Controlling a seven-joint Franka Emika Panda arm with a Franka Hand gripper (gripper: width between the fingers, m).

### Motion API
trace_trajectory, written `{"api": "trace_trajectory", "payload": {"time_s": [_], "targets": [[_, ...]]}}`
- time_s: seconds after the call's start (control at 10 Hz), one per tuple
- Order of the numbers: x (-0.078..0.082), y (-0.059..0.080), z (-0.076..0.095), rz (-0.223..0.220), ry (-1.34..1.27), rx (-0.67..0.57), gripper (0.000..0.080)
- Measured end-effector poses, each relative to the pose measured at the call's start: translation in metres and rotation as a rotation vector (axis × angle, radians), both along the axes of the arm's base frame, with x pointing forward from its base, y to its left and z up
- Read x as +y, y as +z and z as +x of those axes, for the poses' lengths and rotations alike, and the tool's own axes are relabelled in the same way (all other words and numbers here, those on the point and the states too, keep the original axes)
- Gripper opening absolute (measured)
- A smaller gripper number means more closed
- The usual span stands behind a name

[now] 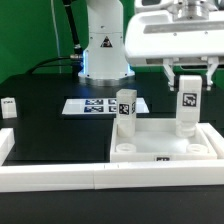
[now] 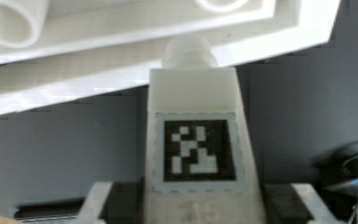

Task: Assemble square table

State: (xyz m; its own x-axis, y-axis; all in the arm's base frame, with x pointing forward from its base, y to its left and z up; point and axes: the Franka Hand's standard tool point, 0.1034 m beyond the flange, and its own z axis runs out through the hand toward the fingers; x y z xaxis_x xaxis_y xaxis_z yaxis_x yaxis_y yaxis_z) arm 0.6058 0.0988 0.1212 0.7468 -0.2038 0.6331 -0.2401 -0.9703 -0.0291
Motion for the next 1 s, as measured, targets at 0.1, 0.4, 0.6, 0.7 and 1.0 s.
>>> {"api": "trace_trajectory", "payload": {"time_s": [0.1,0.4,0.6,0.7,1.0], "targets": [[0.005,-0.005,0.003,-0.018,0.009,0.006,0.0291],[0.015,-0.015,0.003,-0.039,0.022,0.017,0.0291],[0.015,-0.015,0.003,-0.040,0.023,0.016,0.0291],[0.008,-0.010,0.002,-0.049,0.033,-0.009,0.0291],[0.009,-0.015,-0.003,-0.038,0.033,-0.002,0.0291]]}}
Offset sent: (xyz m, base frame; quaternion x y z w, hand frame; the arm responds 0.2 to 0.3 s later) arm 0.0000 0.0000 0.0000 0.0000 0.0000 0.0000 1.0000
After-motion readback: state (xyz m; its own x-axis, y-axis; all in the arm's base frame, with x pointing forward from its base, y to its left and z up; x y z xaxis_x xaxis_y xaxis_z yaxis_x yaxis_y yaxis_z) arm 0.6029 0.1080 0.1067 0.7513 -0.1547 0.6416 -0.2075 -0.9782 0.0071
